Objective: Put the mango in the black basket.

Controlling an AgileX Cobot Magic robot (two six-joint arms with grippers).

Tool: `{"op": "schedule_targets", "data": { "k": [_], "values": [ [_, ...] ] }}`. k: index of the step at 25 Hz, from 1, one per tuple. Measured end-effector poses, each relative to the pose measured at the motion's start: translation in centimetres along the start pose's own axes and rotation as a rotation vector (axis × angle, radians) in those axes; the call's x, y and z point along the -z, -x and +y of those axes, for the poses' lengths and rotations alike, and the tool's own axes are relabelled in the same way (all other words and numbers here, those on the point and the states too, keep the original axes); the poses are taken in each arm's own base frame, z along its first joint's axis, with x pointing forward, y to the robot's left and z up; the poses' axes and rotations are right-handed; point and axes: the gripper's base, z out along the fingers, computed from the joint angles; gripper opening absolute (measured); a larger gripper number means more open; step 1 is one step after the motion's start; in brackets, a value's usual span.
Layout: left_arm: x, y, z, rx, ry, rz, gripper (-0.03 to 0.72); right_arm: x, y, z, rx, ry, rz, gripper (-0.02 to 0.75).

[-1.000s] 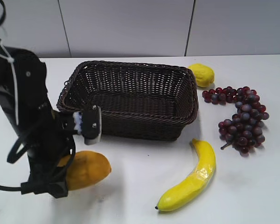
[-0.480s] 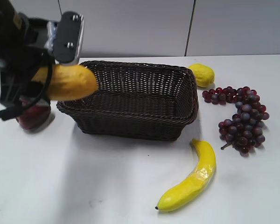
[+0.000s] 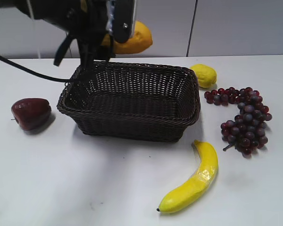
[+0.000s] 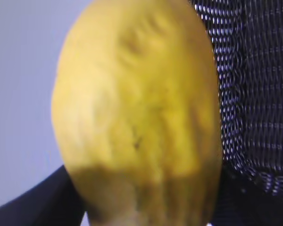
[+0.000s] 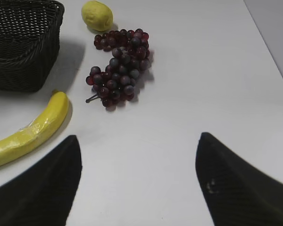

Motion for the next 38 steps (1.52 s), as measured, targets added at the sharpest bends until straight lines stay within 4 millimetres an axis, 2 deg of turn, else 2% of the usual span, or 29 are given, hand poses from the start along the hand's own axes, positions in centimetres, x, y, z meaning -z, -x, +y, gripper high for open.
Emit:
{"op": "schedule_targets", "data": {
  "k": [4, 8, 15, 19, 26, 29, 31, 34, 38],
  "values": [
    [-4.4, 0.0, -1.8, -0.010, -0.056, 0.003, 0.529, 0.0, 0.0, 0.0, 0.000, 0.000, 0.000, 0.575],
    [-6.8, -0.1, -3.7, 0.008, -0.124, 0.010, 0.529, 0.0, 0.0, 0.0, 0.000, 0.000, 0.000, 0.575],
    [-7.0, 0.3, -4.0, 0.147, -0.152, -0.027, 0.529, 0.0, 0.0, 0.0, 0.000, 0.000, 0.000, 0.575],
    [-6.7, 0.4, -4.0, 0.155, -0.166, -0.025, 0.641, 0.0, 0.0, 0.0, 0.000, 0.000, 0.000, 0.575],
    [-3.9, 0.5, -2.2, 0.158, -0.123, -0.037, 0.648, 0.0, 0.0, 0.0, 0.000, 0.000, 0.000, 0.575],
    [-1.4, 0.2, -0.7, 0.180, -0.089, -0.040, 0.627, 0.0, 0.0, 0.0, 0.000, 0.000, 0.000, 0.575],
    [0.5, -0.6, 0.4, 0.271, -0.056, -0.032, 0.597, 0.0, 0.0, 0.0, 0.000, 0.000, 0.000, 0.575],
    [3.5, -3.4, 2.0, 0.539, -0.006, 0.008, 0.557, 0.0, 0.0, 0.0, 0.000, 0.000, 0.000, 0.575],
    [6.8, -9.2, 3.1, 0.952, 0.013, 0.137, 0.532, 0.0, 0.0, 0.0, 0.000, 0.000, 0.000, 0.575]
  ]
}}
